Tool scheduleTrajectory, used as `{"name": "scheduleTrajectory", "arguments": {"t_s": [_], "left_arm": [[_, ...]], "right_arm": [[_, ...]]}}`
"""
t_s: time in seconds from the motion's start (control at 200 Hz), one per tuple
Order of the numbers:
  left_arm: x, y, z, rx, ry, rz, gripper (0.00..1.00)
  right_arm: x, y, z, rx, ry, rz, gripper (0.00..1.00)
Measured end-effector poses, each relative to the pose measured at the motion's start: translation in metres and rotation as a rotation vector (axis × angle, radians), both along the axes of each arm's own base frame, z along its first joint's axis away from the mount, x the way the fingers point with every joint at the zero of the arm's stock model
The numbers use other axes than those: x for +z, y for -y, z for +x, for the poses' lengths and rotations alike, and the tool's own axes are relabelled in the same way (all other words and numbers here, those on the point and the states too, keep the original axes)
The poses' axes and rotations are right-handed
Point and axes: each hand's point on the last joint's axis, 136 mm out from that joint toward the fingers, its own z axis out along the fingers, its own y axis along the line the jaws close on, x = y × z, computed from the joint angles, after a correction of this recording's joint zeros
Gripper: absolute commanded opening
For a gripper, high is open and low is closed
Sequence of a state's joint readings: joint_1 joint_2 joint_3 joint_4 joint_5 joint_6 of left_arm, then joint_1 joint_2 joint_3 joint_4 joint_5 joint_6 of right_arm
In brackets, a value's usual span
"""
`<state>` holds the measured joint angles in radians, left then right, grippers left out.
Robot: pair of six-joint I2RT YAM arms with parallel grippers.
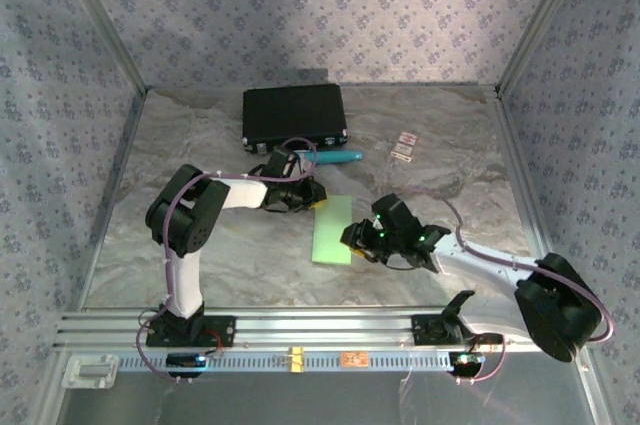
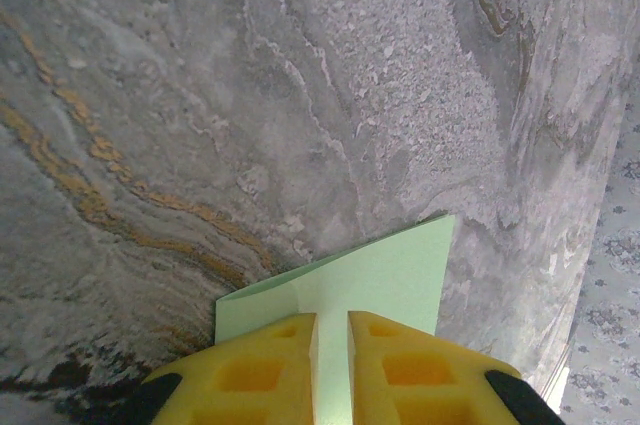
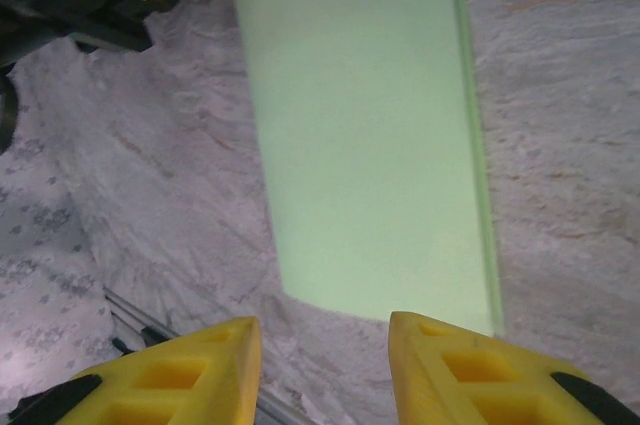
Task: Fold a paper plane with a square sheet of paper (pick it up from the middle)
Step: Fold the triangle a second time at the center of the table.
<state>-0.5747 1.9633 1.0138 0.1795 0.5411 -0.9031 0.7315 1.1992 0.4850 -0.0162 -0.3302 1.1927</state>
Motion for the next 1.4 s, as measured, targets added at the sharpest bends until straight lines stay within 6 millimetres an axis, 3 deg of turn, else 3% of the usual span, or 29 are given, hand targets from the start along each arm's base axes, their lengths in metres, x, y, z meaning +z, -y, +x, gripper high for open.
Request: {"name": "scheduleTrajectory", "arguments": {"t_s": [0.135, 0.295, 0.55, 1.174, 1.399], "left_arm": [[0.000, 0.000, 0.000, 0.003, 0.002, 0.004, 0.16], [0.000, 0.000, 0.000, 0.004, 0.004, 0.007, 0.16], [0.000, 0.000, 0.000, 0.005, 0.005, 0.009, 0.16], [0.000, 0.000, 0.000, 0.005, 0.003, 0.011, 0.16], [0.000, 0.000, 0.000, 0.006, 0.002, 0.012, 0.16]], "right_arm": [[-0.010, -0.003, -0.005, 0.018, -0.023, -0.008, 0.43], [-0.012, -0.010, -0.017, 0.041, -0.030, 0.006, 0.53], [-0.029, 0.002, -0.027, 0.009, -0.056, -0.043, 0.59], [-0.035, -0.008, -0.011, -0.015, -0.038, 0.005, 0.54], [-0.028, -0.011, -0.003, -0.013, -0.009, 0.036, 0.49]]}}
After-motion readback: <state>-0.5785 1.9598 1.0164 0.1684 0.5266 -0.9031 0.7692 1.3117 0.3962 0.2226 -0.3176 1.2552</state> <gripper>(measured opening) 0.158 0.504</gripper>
